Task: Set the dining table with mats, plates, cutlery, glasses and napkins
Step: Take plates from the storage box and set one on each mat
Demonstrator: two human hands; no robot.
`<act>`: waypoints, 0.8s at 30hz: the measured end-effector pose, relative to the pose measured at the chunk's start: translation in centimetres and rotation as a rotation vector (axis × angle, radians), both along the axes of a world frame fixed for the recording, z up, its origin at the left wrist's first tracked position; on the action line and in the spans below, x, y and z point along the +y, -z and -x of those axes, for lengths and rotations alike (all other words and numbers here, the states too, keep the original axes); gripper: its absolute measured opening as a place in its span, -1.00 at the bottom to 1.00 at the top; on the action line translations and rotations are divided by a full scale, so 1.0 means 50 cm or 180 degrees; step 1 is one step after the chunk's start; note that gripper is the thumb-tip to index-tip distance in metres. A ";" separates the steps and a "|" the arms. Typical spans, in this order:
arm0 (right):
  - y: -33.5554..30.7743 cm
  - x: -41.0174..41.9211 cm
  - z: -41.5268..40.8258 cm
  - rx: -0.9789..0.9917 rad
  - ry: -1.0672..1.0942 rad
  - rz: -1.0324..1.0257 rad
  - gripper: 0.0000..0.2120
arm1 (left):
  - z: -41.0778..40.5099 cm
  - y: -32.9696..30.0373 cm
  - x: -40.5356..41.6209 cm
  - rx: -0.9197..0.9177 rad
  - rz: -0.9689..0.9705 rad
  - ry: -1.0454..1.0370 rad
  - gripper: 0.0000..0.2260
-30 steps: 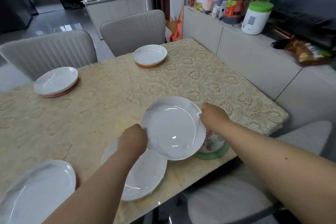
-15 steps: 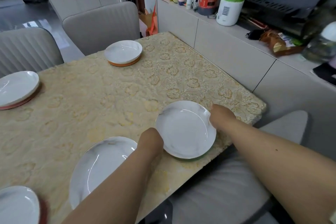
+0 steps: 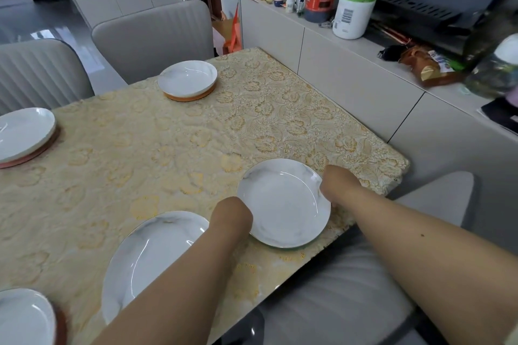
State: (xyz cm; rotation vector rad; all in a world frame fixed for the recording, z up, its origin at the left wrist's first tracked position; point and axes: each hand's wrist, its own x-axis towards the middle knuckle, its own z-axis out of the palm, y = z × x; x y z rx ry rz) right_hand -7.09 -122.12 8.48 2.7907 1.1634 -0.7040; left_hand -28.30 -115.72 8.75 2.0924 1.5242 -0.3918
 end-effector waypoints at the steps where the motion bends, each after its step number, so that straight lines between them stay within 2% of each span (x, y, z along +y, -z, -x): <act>1: -0.001 0.001 0.001 0.0013 0.0008 0.0016 -0.76 | 0.000 -0.002 -0.002 -0.0014 0.0031 -0.0024 -0.65; 5: -0.010 -0.001 0.008 -0.0086 0.0222 -0.0049 -0.74 | 0.009 0.003 0.001 -0.0294 0.0135 -0.0238 -0.67; 7: -0.023 0.001 0.026 -0.0358 0.0355 -0.0414 -0.62 | 0.020 -0.001 0.003 -0.0442 -0.0062 -0.0324 -0.66; 9: -0.040 0.017 0.061 -0.0535 0.0189 -0.0873 -0.55 | 0.035 -0.013 0.003 -0.0564 -0.0311 -0.0502 -0.64; 12: -0.063 0.055 0.143 -0.0249 -0.0306 -0.1365 -0.56 | 0.073 -0.035 0.010 -0.0619 -0.0838 -0.0802 -0.63; 15: -0.069 0.083 0.243 0.0253 -0.0792 -0.1511 -0.57 | 0.135 -0.042 0.018 -0.0569 -0.1211 -0.1056 -0.66; 17: -0.062 0.092 0.307 0.0507 -0.1084 -0.1342 -0.59 | 0.188 -0.041 0.019 -0.0513 -0.1405 -0.1249 -0.68; 20: -0.034 0.096 0.379 0.0838 -0.1382 -0.0739 -0.60 | 0.279 -0.031 0.005 -0.0242 -0.1531 -0.1566 -0.73; 24: 0.009 0.087 0.423 0.0862 -0.1398 -0.0153 -0.65 | 0.379 -0.002 -0.034 0.0236 -0.1163 -0.1901 -0.75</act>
